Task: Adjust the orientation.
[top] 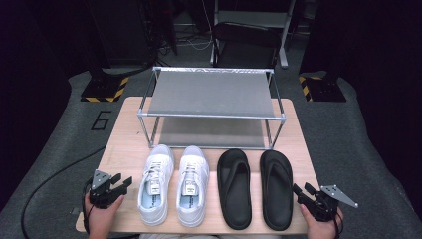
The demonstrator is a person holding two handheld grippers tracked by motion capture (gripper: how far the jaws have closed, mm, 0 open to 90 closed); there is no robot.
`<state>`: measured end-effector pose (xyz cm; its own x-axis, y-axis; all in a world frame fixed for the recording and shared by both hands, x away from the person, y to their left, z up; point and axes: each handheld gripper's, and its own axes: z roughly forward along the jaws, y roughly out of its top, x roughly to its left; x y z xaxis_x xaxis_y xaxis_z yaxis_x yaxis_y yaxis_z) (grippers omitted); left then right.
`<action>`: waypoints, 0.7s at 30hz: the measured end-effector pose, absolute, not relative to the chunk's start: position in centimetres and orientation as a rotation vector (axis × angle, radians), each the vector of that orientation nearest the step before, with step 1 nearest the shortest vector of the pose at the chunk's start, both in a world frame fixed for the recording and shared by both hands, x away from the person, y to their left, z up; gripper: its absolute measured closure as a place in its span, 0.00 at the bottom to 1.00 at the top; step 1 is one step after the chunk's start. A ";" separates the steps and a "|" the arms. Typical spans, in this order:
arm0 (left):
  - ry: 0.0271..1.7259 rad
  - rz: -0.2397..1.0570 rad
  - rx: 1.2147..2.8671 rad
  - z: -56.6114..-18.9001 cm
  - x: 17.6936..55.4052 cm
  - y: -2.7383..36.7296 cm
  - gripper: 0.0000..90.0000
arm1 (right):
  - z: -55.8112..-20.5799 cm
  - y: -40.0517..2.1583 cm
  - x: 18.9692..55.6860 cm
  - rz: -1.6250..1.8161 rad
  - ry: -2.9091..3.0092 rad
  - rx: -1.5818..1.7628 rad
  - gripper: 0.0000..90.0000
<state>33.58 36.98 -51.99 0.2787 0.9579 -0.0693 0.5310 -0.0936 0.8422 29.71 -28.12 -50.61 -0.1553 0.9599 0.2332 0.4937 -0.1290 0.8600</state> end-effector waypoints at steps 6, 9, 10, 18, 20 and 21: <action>1.363 0.668 1.742 -52.0 33.5 37.0 0.54 | -50.1 -27.5 29.3 1.300 1.634 1.608 0.52; 1.358 0.669 1.742 -51.9 33.5 36.9 0.54 | -49.8 -27.1 29.0 1.313 1.646 1.592 0.52; 1.357 0.664 1.746 -51.9 33.5 36.9 0.54 | -49.7 -26.8 29.0 1.324 1.650 1.588 0.52; 1.349 0.666 1.755 -51.9 33.5 36.9 0.54 | -49.9 -24.8 29.1 1.297 1.736 1.539 0.53; 1.341 0.664 1.759 -51.9 33.4 36.8 0.54 | -50.0 -24.6 29.2 1.273 1.736 1.531 0.53; 1.340 0.664 1.760 -51.9 33.4 36.9 0.54 | -50.0 -24.6 29.3 1.277 1.736 1.531 0.53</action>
